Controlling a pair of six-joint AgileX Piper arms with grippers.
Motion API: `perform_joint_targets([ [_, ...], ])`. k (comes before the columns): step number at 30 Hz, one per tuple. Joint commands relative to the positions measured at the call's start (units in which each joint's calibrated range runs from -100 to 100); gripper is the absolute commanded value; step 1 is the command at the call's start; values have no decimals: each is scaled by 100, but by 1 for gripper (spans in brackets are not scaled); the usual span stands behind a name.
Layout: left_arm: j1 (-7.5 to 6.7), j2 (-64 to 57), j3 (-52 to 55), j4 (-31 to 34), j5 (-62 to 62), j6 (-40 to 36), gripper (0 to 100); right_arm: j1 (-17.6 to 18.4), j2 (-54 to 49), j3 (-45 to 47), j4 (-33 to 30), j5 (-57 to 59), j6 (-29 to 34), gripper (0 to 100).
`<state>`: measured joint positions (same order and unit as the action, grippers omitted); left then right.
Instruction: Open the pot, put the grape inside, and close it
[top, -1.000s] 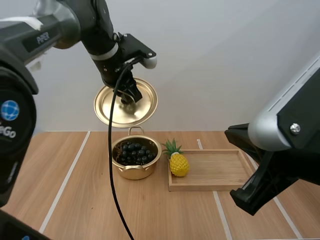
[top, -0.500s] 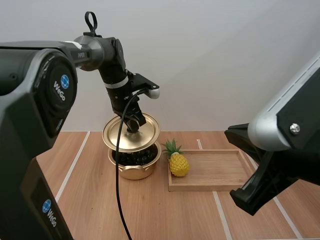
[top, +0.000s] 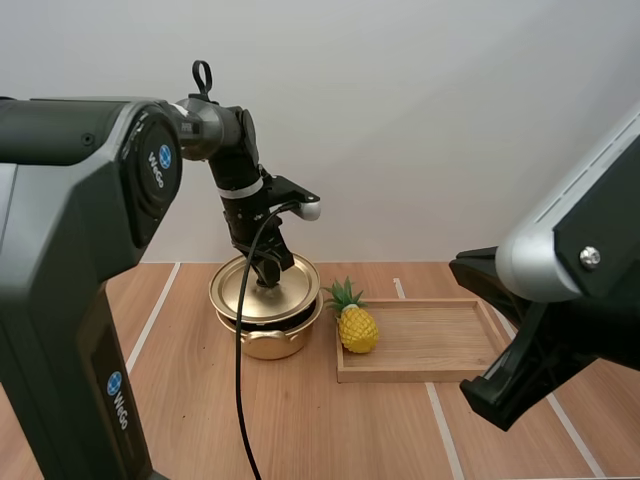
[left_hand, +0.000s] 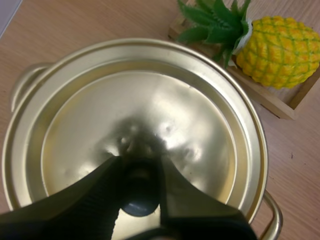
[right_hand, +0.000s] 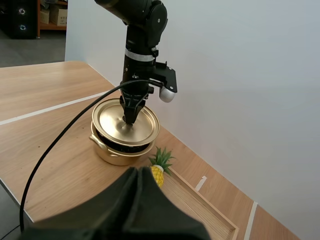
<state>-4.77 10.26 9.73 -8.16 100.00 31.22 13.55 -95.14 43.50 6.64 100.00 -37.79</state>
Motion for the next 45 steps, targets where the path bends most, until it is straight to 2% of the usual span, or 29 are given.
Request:
perform_joint_targets([
  [1,-6,69,-26,-112,0,58,0,14,-48,3,-9,0,17,0],
  [45,-6,508,-11,-174,0,-45,0,14,-48,3,-9,0,17,0],
])
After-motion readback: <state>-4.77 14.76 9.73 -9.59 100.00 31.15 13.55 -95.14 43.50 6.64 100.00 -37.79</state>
